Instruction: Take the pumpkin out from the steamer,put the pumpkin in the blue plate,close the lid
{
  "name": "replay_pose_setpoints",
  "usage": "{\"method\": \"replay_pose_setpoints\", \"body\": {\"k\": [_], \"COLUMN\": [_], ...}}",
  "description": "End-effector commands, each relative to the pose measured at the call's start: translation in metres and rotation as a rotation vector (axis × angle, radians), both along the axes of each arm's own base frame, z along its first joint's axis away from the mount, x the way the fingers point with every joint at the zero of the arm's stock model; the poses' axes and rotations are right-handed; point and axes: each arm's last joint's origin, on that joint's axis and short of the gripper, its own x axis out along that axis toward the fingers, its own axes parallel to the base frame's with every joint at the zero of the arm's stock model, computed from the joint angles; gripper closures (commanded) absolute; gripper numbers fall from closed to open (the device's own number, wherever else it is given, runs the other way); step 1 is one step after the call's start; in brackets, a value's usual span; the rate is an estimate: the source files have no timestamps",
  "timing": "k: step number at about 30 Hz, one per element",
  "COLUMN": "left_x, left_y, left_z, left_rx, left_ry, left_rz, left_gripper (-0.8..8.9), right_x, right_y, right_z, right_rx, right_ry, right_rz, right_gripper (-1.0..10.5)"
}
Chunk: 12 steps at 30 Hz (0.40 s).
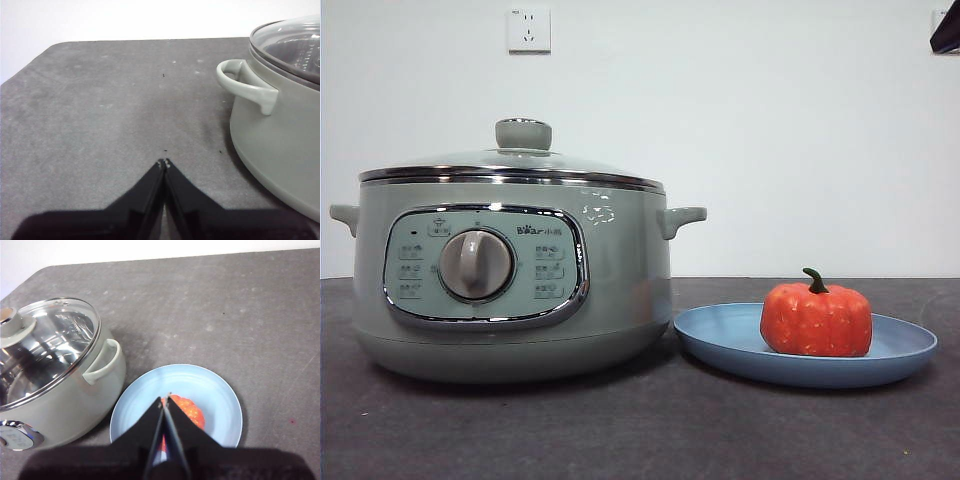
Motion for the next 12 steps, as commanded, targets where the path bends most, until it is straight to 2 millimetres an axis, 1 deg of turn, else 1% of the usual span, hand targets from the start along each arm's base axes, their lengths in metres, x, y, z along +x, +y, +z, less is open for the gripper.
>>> {"method": "replay_pose_setpoints", "body": {"k": [1,4,6,9,12], "left_x": [0.001,0.001,0.001,0.001,0.001], "left_y": [0.0,0.0,0.0,0.0,0.0], "left_z": [-0.005,-0.005,-0.005,-0.005,-0.005], "left_rx": [-0.008,-0.008,-0.008,-0.008,-0.008], "left_ry": [0.01,0.011,0.011,0.01,0.01], "left_rz": [0.004,0.004,0.005,0.004,0.004], "left_gripper": [8.17,8.17,8.17,8.17,8.17], "right_x": [-0.006,-0.014,-0.02,-0.027,-0.031], "right_y": [-0.004,-0.014,-0.021,-0.031,-0.038], "right_z": [0.0,-0.001,-0.008,-0.028,-0.054], "right_rx": [-0.096,-0.176,-0.171,-0.132,-0.121], "right_ry": [-0.059,-0.136,-0.172,-0.216,-0.243], "right_rz": [0.027,-0.001,-0.024,-0.05,-0.101], "right_gripper": [9.6,9.6,9.6,9.6,9.6]}}
